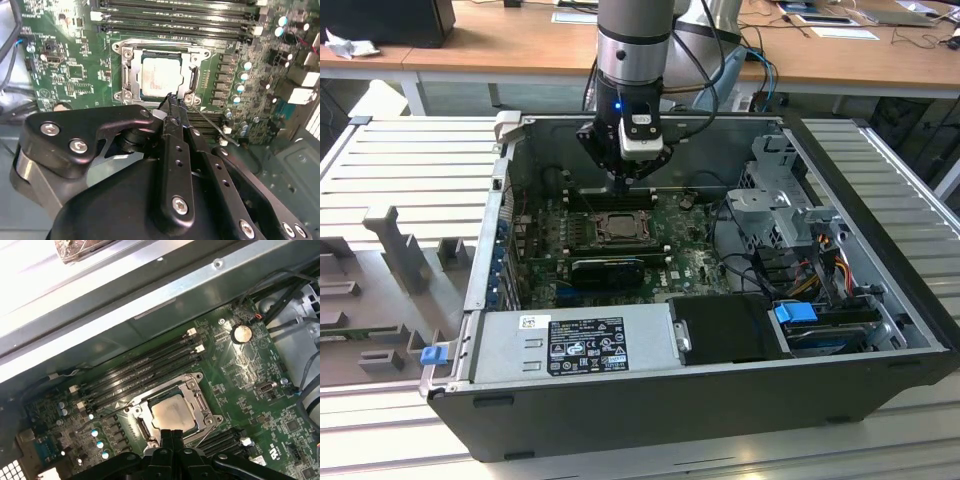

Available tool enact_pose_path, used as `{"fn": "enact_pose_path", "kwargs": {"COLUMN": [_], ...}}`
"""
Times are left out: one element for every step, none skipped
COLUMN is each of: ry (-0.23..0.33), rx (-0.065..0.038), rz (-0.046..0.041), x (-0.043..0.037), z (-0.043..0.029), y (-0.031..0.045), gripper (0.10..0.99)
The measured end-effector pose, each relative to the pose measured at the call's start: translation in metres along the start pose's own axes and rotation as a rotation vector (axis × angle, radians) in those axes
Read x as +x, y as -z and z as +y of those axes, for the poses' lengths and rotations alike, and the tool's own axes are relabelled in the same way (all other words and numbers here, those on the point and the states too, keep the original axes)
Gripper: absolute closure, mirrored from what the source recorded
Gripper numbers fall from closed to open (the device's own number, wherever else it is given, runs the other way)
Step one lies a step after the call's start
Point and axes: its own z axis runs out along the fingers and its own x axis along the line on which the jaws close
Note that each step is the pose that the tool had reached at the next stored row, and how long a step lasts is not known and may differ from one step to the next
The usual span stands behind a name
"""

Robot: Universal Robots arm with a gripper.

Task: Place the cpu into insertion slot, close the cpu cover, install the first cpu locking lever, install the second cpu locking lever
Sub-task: 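Install the first cpu locking lever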

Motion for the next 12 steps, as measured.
{"fn": "enact_pose_path", "kwargs": {"ry": [0.009, 0.018, 0.031, 0.042, 0.046, 0.049, 0.049, 0.05, 0.054, 0.07, 0.099, 0.117], "rx": [0.0, 0.0, 0.0, -0.001, -0.001, -0.002, -0.002, -0.002, -0.002, -0.002, -0.001, -0.001], "rz": [-0.0005, -0.0011, -0.002, -0.0032, -0.0041, -0.0056, -0.0063, -0.0069, -0.007, -0.0067, -0.0062, -0.0058], "x": [0.0, 0.0, 0.0004, 0.0013, 0.0024, 0.0056, 0.0075, 0.0091, 0.0093, 0.0093, 0.0093, 0.0093], "z": [0.0, 0.0, -0.0001, -0.0005, -0.0011, -0.0026, -0.0035, -0.0042, -0.0043, -0.0043, -0.0043, -0.0043], "y": [0.0, 0.0, -0.0001, -0.0001, -0.0001, -0.0003, -0.0003, -0.0004, -0.0005, -0.0005, -0.0008, -0.001], "gripper": [0.98, 0.98, 0.98, 0.98, 0.98, 0.98, 0.98, 0.98, 0.98, 0.98, 0.98, 0.98]}}
